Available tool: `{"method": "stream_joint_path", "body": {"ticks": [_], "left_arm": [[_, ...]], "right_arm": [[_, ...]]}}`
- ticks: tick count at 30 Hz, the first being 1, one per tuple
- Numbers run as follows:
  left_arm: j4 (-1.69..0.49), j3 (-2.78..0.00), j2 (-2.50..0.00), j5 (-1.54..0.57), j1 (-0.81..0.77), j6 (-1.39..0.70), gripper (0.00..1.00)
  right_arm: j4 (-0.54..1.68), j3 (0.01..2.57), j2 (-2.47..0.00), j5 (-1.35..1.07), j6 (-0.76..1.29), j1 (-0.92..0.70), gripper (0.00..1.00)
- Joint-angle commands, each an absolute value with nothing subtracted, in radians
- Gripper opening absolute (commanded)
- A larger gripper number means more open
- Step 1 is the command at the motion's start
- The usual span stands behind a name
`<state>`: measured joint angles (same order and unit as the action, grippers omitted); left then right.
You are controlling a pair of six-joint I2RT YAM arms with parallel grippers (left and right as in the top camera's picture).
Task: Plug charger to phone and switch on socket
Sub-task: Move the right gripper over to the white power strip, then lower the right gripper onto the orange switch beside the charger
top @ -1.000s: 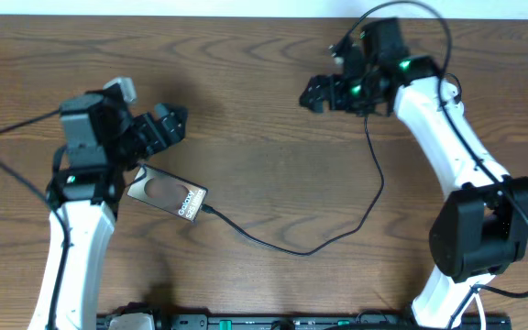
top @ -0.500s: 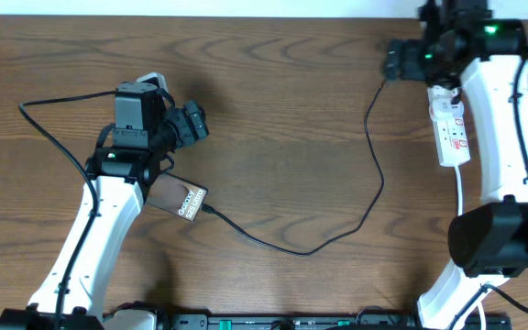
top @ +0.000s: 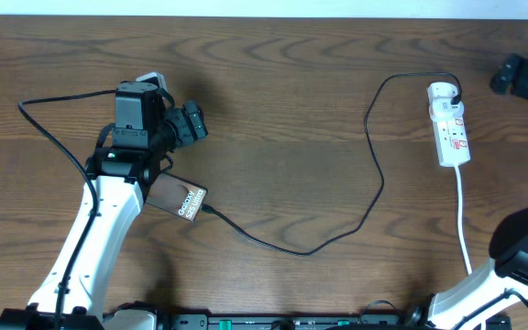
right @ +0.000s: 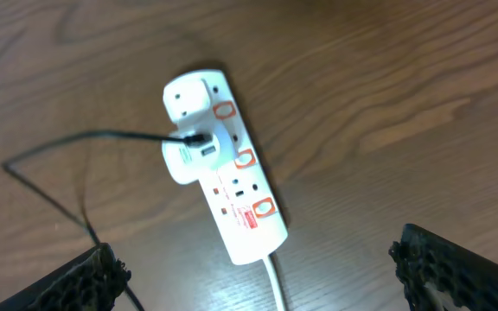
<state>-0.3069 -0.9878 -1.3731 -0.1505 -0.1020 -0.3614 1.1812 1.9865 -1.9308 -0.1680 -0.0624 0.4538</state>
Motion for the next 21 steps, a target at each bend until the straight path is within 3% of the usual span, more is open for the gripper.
{"method": "stream_joint_path", "body": {"ticks": [1,6,21], "left_arm": [[-0.306,-1.015,-1.375,-0.137,-0.104,-0.344,0.92],[-0.306,-1.015,-1.375,-0.137,-0.104,-0.344,0.92],[-0.307,-1.014,-1.375,-0.138,-0.104,-0.344,0.92]], "right_arm": [[1.177,1.911,-1.933,-0.416,-0.249,0.505,0.99],[1.084,1.761,-1.934,-0.537,-0.379,0.511,0.99],[0.750,1.511,-1.965,-0.507,-0.257,0.497,0.99]]}}
